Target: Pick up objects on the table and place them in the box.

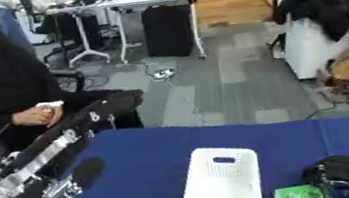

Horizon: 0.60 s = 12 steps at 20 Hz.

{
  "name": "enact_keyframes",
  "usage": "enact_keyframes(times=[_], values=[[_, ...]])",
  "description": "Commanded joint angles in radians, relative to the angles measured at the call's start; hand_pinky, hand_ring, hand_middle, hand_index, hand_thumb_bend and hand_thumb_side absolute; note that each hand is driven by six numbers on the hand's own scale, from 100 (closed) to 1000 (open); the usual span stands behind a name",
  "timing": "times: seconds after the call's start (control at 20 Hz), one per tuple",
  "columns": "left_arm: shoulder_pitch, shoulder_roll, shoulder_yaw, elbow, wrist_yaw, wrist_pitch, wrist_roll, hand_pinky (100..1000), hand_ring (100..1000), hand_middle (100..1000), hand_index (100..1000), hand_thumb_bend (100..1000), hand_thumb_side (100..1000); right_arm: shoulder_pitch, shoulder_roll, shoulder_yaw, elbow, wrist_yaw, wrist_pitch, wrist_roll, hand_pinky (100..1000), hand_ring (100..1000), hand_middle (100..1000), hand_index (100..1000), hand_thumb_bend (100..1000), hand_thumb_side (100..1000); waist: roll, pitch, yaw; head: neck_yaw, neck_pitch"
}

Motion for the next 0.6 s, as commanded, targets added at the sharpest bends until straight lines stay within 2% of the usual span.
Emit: enact_keyframes(times=[0.05, 0.1, 0.15, 0.2, 0.3, 0.35, 0.4, 0.45, 0.6], values=[[-0.023, 0.009, 0.002, -0.015, -0.002, -0.229, -0.227, 991, 1000, 1000, 1000, 100, 874, 0.002, 0.003, 0.003, -0.009, 0.004, -0.002, -0.063, 100, 340, 384, 567, 656, 903, 0.005, -0.008, 0.001, -0.002, -0.005], [-0.024, 0.009, 0.002, -0.015, -0.002, -0.228, -0.227, 991, 1000, 1000, 1000, 100, 874, 0.004, 0.005, 0.004, -0.009, 0.003, -0.002, -0.085, 100, 349, 396, 577, 654, 912, 0.005, -0.008, 0.002, -0.002, -0.005], [-0.024, 0.009, 0.002, -0.015, -0.002, -0.228, -0.227, 991, 1000, 1000, 1000, 100, 874, 0.005, 0.006, 0.006, -0.008, 0.003, -0.002, -0.104, 100, 243, 276, 483, 668, 840, 0.004, -0.008, 0.002, -0.002, -0.006], [-0.024, 0.009, 0.001, -0.015, -0.002, -0.228, -0.227, 991, 1000, 1000, 1000, 100, 874, 0.008, 0.007, 0.006, -0.004, 0.002, 0.000, -0.121, 100, 208, 245, 467, 680, 811, 0.004, -0.008, 0.002, -0.001, -0.006], [-0.025, 0.008, 0.001, -0.016, -0.001, -0.228, -0.227, 991, 1000, 1000, 1000, 100, 874, 0.009, 0.007, 0.011, 0.003, 0.010, 0.009, -0.133, 100, 204, 232, 464, 693, 806, 0.004, -0.009, 0.003, -0.001, -0.007], [-0.025, 0.008, 0.000, -0.016, -0.002, -0.228, -0.227, 991, 1000, 1000, 1000, 100, 874, 0.010, 0.008, 0.012, 0.004, 0.015, 0.012, -0.138, 100, 133, 158, 384, 694, 770, 0.004, -0.009, 0.003, -0.001, -0.007], [-0.025, 0.008, 0.000, -0.016, -0.002, -0.228, -0.227, 991, 1000, 1000, 1000, 100, 874, 0.012, 0.009, 0.013, 0.003, 0.018, 0.012, -0.148, 100, 133, 158, 384, 694, 770, 0.004, -0.008, 0.003, 0.000, -0.007], [-0.025, 0.008, 0.000, -0.016, -0.002, -0.228, -0.227, 991, 1000, 1000, 1000, 100, 874, 0.013, 0.010, 0.013, 0.001, 0.019, 0.012, -0.161, 100, 100, 100, 294, 670, 721, 0.004, -0.008, 0.003, 0.001, -0.006], [-0.025, 0.008, -0.001, -0.016, -0.002, -0.228, -0.227, 991, 1000, 1000, 1000, 100, 875, 0.018, 0.012, 0.007, -0.002, 0.000, 0.023, -0.226, 100, 100, 100, 267, 669, 698, 0.004, -0.008, 0.002, 0.003, -0.005]])
